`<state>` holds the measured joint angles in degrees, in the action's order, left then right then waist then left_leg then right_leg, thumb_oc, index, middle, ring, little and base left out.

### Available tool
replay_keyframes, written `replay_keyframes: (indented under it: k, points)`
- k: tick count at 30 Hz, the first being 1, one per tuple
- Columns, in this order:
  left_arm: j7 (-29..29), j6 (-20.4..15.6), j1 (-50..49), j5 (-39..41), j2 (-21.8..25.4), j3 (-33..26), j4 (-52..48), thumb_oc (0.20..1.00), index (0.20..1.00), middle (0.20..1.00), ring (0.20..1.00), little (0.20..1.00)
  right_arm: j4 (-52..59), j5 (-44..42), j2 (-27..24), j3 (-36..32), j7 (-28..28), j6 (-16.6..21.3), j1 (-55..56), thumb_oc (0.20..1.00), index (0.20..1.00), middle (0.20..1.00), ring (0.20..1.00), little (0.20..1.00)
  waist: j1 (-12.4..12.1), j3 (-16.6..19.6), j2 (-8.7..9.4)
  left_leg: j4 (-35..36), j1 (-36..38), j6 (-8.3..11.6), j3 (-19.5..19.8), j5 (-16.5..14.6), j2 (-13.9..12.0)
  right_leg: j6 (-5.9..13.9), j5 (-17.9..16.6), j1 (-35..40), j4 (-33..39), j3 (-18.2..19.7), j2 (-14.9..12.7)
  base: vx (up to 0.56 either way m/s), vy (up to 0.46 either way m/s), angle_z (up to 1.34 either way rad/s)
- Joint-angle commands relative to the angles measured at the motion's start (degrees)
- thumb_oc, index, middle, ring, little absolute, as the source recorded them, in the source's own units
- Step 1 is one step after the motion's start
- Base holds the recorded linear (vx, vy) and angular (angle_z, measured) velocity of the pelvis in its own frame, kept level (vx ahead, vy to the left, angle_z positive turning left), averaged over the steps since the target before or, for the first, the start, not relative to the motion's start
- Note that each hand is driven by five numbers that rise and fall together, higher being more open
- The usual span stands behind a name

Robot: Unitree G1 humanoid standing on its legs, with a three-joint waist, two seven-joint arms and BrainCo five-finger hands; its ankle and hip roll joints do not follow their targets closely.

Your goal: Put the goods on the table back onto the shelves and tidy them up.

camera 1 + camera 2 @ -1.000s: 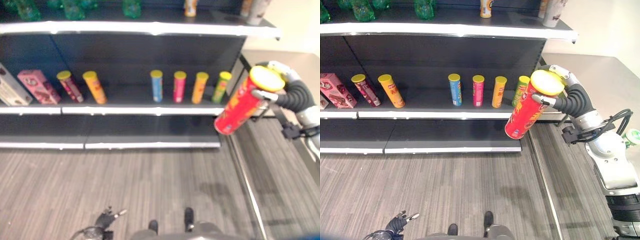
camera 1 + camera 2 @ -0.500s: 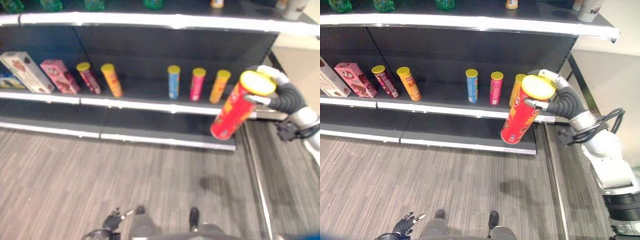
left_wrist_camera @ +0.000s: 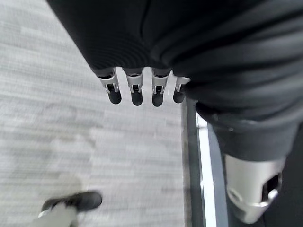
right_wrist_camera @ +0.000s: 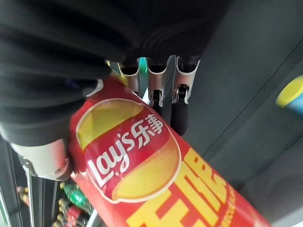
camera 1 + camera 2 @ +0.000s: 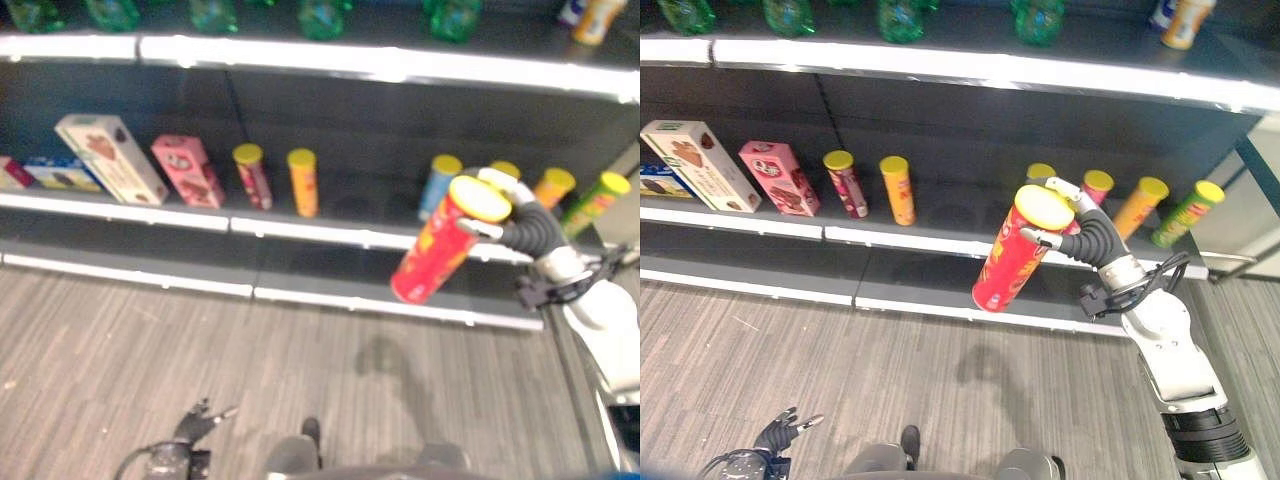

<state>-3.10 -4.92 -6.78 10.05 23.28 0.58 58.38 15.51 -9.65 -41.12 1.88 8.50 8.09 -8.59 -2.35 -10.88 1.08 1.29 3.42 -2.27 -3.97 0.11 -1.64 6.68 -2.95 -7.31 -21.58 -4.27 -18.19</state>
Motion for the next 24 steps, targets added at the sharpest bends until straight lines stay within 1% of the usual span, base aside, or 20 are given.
replay_keyframes:
  k: [1, 2, 3, 4, 5, 6, 7, 8, 9, 10, 11, 12, 14, 16, 17, 18, 20, 21, 23, 24]
  points:
    - [-0.2, -0.9, -1.4, -1.0, -0.1, 1.4, -0.6, 1.000, 1.000, 1.000, 1.000, 1.000, 0.0, -1.2, -4.0, -2.1, -1.1, 2.2, -5.4, 0.200, 0.200, 0.200, 0.200, 0.200, 0.0, 2.9, -0.79, 2.9, -1.8, 4.22, 2.0, -0.1, -0.6, 0.44, -0.6, 2.0, 9.4, -4.3, 5.3, 0.12, 0.082, 0.18]
    - [-0.3, -0.8, -1.3, -1.0, -0.6, 1.3, 0.0, 1.000, 1.000, 1.000, 1.000, 1.000, -0.2, -1.5, -4.2, -1.5, -0.9, 2.2, -5.9, 0.200, 0.200, 0.200, 0.200, 0.200, 0.4, 2.6, -0.74, 3.2, -1.0, 4.12, 2.3, -0.6, 0.0, 0.46, -0.6, 0.7, 12.7, -4.9, 7.3, 0.15, 0.087, 0.10]
    - [-0.4, -0.7, -1.3, -0.7, -1.2, 1.2, 0.5, 1.000, 1.000, 1.000, 1.000, 1.000, -0.5, -1.9, -4.3, -0.8, -0.5, 2.1, -6.4, 0.200, 0.200, 0.200, 0.200, 0.200, 0.9, 2.2, -0.44, 3.4, 0.1, 3.82, 2.9, -1.0, 0.9, 0.77, -1.7, -1.9, 15.1, -4.7, 9.1, 0.22, 0.123, -0.09]
    - [-0.3, -0.6, -1.2, -0.5, -1.8, 0.9, 1.0, 1.000, 1.000, 1.000, 1.000, 1.000, -1.0, -2.2, -4.2, 0.0, -0.4, 2.1, -6.9, 0.200, 0.200, 0.200, 0.200, 0.200, 1.1, 1.7, -0.23, 3.4, 1.3, 3.54, 3.4, -1.8, 1.8, 1.33, -3.2, -3.3, 17.3, -5.0, 10.5, 0.22, 0.111, -0.25]
    - [-0.1, -0.5, -1.0, -0.5, -2.3, 0.8, 1.2, 1.000, 1.000, 1.000, 1.000, 1.000, -1.3, -2.3, -4.1, 0.9, -0.3, 2.1, -7.2, 0.200, 0.200, 0.200, 0.200, 0.200, 1.3, 1.1, -0.03, 3.2, 2.2, 3.49, 3.4, -2.3, 2.2, 1.82, -4.2, -3.9, 19.2, -6.1, 11.2, 0.21, 0.076, -0.22]
    - [-0.1, -0.5, -0.9, -0.5, -2.7, 0.8, 1.3, 1.000, 1.000, 1.000, 1.000, 1.000, -1.4, -2.2, -4.0, 1.8, -0.3, 2.1, -7.6, 0.200, 0.200, 0.200, 0.200, 0.200, 1.3, 0.8, 0.44, 3.1, 2.9, 3.54, 3.4, -2.8, 2.7, 2.19, -5.1, -4.0, 20.9, -8.4, 11.5, 0.22, 0.041, 0.00]
    - [-0.1, -0.9, -0.6, -0.7, -3.2, 1.6, 0.1, 1.000, 1.000, 1.000, 1.000, 1.000, -1.0, -2.9, -3.8, 2.4, -0.4, 2.4, -7.7, 0.200, 0.200, 0.200, 0.200, 0.200, 1.3, 0.8, 1.39, 2.2, 2.8, 3.49, 3.1, -3.9, 3.4, 2.25, -5.3, -2.3, 23.1, -11.6, 11.2, 0.20, -0.003, 0.20]
    - [-0.2, -1.0, -0.6, -1.1, -3.3, 2.0, -0.6, 1.000, 1.000, 1.000, 1.000, 1.000, -0.8, -2.8, -4.1, 2.2, -0.2, 2.4, -7.2, 0.200, 0.200, 0.200, 0.200, 0.200, 1.2, 1.0, 1.92, 1.8, 2.8, 3.45, 2.9, -4.7, 3.7, 1.72, -5.2, -1.3, 23.3, -11.9, 11.1, 0.13, -0.020, 0.39]
    - [-0.2, -1.0, -0.6, -1.1, -3.3, 2.0, -0.6, 1.000, 1.000, 1.000, 1.000, 1.000, -0.8, -2.8, -4.1, 2.1, -0.2, 2.4, -7.1, 0.200, 0.200, 0.200, 0.200, 0.200, 1.2, 1.0, 1.92, 1.7, 2.8, 3.45, 2.9, -4.8, 3.7, 1.72, -5.1, -1.2, 23.4, -11.9, 11.1, 0.18, -0.060, 0.42]
    - [-0.3, -1.1, -0.2, -1.8, -3.6, 2.8, -1.8, 1.000, 1.000, 1.000, 1.000, 1.000, -1.3, -2.4, -4.6, 2.0, -0.1, 2.4, -6.4, 0.200, 0.200, 0.200, 0.200, 0.200, 1.5, 1.7, 2.19, -1.7, 2.9, 4.03, 2.5, -7.7, 3.4, 1.29, -4.6, -0.1, 22.9, -11.2, 11.2, 0.22, -0.071, 0.50]
    - [-0.4, -1.1, -0.6, -1.6, -3.8, 2.9, -2.5, 1.000, 1.000, 1.000, 1.000, 1.000, -0.9, -1.9, -4.8, 2.0, 0.0, 2.2, -5.9, 0.200, 0.200, 0.200, 0.200, 0.200, 1.5, 1.7, 2.36, -4.7, 2.6, 4.79, 2.2, -8.9, 3.5, 0.85, -4.4, 0.7, 22.6, -11.7, 10.9, 0.30, -0.108, 0.38]
    - [-0.5, -1.1, -1.0, -1.3, -3.9, 3.1, -3.9, 1.000, 1.000, 1.000, 1.000, 1.000, -0.3, -1.8, -4.7, 1.7, 0.1, 2.2, -5.1, 0.200, 0.200, 0.200, 0.200, 0.200, 1.5, 1.6, 2.12, -10.0, 1.8, 5.96, 1.6, -10.1, 3.0, 0.44, -3.7, 2.4, 22.9, -12.0, 11.2, 0.19, -0.081, 0.36]
    - [-1.1, -1.1, -2.2, -1.5, -4.0, 3.4, -6.2, 1.000, 1.000, 1.000, 1.000, 1.000, 0.3, -2.1, -4.7, 1.2, 0.8, 2.0, -3.7, 0.200, 0.200, 0.200, 0.200, 0.200, 1.3, 0.7, 1.99, -23.1, -3.4, 8.00, 0.4, -8.9, 1.2, -0.86, -2.6, 4.9, 23.4, -11.5, 11.5, 0.12, -0.049, 0.30]
    - [-0.9, -1.0, -2.5, -1.1, -4.2, 2.8, -6.6, 1.000, 1.000, 1.000, 1.000, 1.000, -0.3, -1.0, -5.2, 0.9, 0.6, 1.9, -3.0, 0.200, 0.200, 0.200, 0.200, 0.200, 1.0, 0.0, 2.02, -30.5, -7.4, 8.81, -0.1, -6.2, -0.2, -1.81, -1.3, 6.5, 23.9, -11.4, 11.7, 0.08, 0.004, 0.06]
    - [-0.7, -1.0, -2.5, -1.1, -4.1, 2.5, -6.3, 1.000, 1.000, 1.000, 1.000, 1.000, -0.2, -0.2, -5.5, 0.8, 0.7, 1.8, -2.6, 0.200, 0.200, 0.200, 0.200, 0.200, 1.3, -0.1, 2.09, -29.8, -8.7, 9.02, -1.4, -5.5, -3.1, -1.67, -0.7, 6.9, 24.0, -11.6, 11.3, 0.08, 0.041, -0.32]
    - [-0.8, -0.9, -2.7, -0.9, -4.1, 2.3, -6.6, 1.000, 1.000, 1.000, 1.000, 1.000, -0.3, 0.5, -5.7, 0.7, 0.7, 1.5, -2.4, 0.200, 0.200, 0.200, 0.200, 0.200, 1.2, -0.1, 2.03, -28.1, -8.7, 8.65, -2.4, -5.6, -4.9, -1.58, -0.2, 7.5, 24.3, -11.6, 11.4, 0.11, 0.071, -0.38]
    - [-0.7, -1.1, -2.7, -1.5, -3.8, 2.2, -6.2, 1.000, 1.000, 1.000, 1.000, 1.000, -0.1, 2.3, -5.9, 1.0, 0.2, 1.8, -2.5, 0.200, 0.200, 0.200, 0.200, 0.200, 0.7, 0.0, 2.12, -19.5, -7.0, 8.20, -3.6, -6.1, -8.8, -0.55, 0.2, 8.3, 24.7, -11.0, 10.6, 0.13, 0.133, -0.34]
    - [-0.6, -1.1, -2.6, -1.6, -3.6, 2.4, -6.3, 1.000, 1.000, 1.000, 1.000, 1.000, -0.2, 2.7, -5.9, 1.3, 0.1, 2.0, -2.7, 0.200, 0.200, 0.200, 0.200, 0.200, 0.5, 0.3, 1.79, -13.6, -5.8, 8.31, -3.2, -4.4, -10.1, -0.10, 0.4, 8.1, 24.6, -10.5, 10.5, 0.12, 0.200, -0.41]
    - [-0.1, -1.2, -2.9, -1.2, -3.4, 2.7, -6.5, 1.000, 1.000, 1.000, 1.000, 1.000, -0.7, 3.5, -5.5, 2.8, -0.6, 2.4, -3.6, 0.200, 0.200, 0.200, 0.200, 0.200, -0.2, 0.6, 0.32, -4.7, -5.6, 9.31, 1.0, 0.0, -10.9, 0.17, 1.4, 7.8, 24.4, -9.0, 10.9, 0.07, 0.190, -0.41]
    - [-0.1, -1.2, -2.9, -1.2, -3.4, 2.7, -6.5, 1.000, 1.000, 1.000, 1.000, 1.000, -0.7, 3.5, -5.5, 2.8, -0.6, 2.4, -3.7, 0.200, 0.200, 0.200, 0.200, 0.200, -0.1, 0.8, 0.42, -4.3, -5.7, 9.27, 1.0, 0.4, -10.7, 0.18, 1.3, 7.5, 24.4, -9.0, 10.8, 0.06, 0.159, -0.37]
